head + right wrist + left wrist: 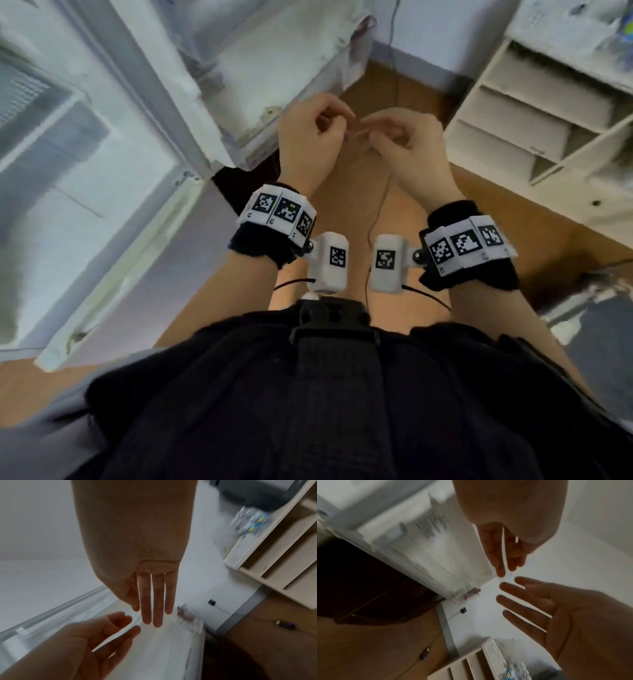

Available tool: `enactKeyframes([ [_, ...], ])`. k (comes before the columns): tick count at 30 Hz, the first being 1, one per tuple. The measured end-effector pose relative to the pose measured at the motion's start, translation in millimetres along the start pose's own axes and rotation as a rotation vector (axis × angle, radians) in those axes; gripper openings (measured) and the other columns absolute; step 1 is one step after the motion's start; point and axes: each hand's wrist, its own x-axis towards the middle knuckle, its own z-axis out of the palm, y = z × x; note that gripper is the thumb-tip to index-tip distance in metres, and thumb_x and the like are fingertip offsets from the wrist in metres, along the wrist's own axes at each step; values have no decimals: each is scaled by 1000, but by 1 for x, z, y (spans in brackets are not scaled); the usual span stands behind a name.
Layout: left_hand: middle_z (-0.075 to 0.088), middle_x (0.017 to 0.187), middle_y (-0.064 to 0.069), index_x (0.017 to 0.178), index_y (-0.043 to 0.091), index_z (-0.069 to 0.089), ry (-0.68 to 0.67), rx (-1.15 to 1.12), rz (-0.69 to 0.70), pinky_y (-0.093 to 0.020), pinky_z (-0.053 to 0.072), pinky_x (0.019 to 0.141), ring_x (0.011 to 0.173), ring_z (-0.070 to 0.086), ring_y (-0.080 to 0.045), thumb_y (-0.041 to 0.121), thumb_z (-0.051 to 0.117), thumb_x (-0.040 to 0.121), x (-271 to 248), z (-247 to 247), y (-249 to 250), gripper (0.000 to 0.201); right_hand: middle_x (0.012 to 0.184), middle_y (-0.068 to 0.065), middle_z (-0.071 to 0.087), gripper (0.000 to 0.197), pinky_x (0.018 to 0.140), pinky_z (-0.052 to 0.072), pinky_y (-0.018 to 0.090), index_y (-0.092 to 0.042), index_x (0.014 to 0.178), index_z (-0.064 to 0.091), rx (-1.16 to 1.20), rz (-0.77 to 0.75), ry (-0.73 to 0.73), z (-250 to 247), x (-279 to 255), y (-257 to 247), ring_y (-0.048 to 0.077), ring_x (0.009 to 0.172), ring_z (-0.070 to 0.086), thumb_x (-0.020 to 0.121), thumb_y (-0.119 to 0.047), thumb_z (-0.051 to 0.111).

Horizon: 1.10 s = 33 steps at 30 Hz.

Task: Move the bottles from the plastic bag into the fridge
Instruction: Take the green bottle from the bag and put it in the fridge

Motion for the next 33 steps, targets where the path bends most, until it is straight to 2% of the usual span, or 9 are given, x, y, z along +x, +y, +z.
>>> enactKeyframes([
  [2,69,75,0,77,20,68,-201,-1,-23,-39,59,75,75,70,-20,6,50,77,11,35,4,23,93,-4,72,24,82,55,19,-12,111,65,-20,69,76,-31,0,25,-2,84,67,91,-9,53],
  [5,68,77,7,84,21,70,-385,8,-22,-43,58,79,80,70,-18,10,51,80,37,81,4,22,95,-2,70,26,90,54,31,-13,116,61,-10,155,166,-66,14,55,6,93,67,92,-9,52],
  [7,68,80,5,87,17,70,-431,-10,4,-43,59,78,79,70,-17,7,52,83,61,109,2,22,104,1,69,27,95,52,34,-12,118,59,-27,185,175,-82,33,70,11,101,65,93,-9,52],
  [10,68,83,2,90,11,70,-470,-31,59,-40,60,74,75,71,-17,3,52,86,107,148,-1,21,114,2,66,29,100,50,32,-12,120,59,-79,230,180,-105,71,88,9,107,61,92,-7,53],
  [14,69,90,-2,93,13,68,-512,-39,109,-37,60,77,79,71,-17,4,53,90,172,191,0,18,117,5,65,30,102,49,35,-10,120,59,-85,258,245,-134,123,111,13,110,60,91,-5,54],
  [19,69,93,3,95,18,67,-511,13,53,-36,59,85,84,70,-10,9,56,93,248,242,-6,15,117,6,65,27,100,50,36,-12,118,60,-96,325,267,-165,188,142,17,110,60,92,-8,53],
  [24,69,98,3,93,20,68,-463,103,-9,-37,57,88,92,66,-13,11,54,93,315,298,-27,16,112,7,67,23,96,52,30,-9,113,63,-116,293,254,-193,266,191,15,103,62,92,-8,53],
  [29,69,98,2,95,21,68,-348,189,-85,-31,57,88,91,65,-12,11,56,92,404,348,-43,16,107,6,70,23,95,52,30,-11,109,67,-107,228,134,-236,377,239,15,99,64,90,-9,55],
  [33,70,96,1,95,19,69,-208,199,-156,-35,57,89,89,66,-12,9,57,89,476,372,-50,17,105,2,70,23,92,50,25,-14,110,66,-116,164,24,-271,469,260,12,98,64,90,-11,55],
])
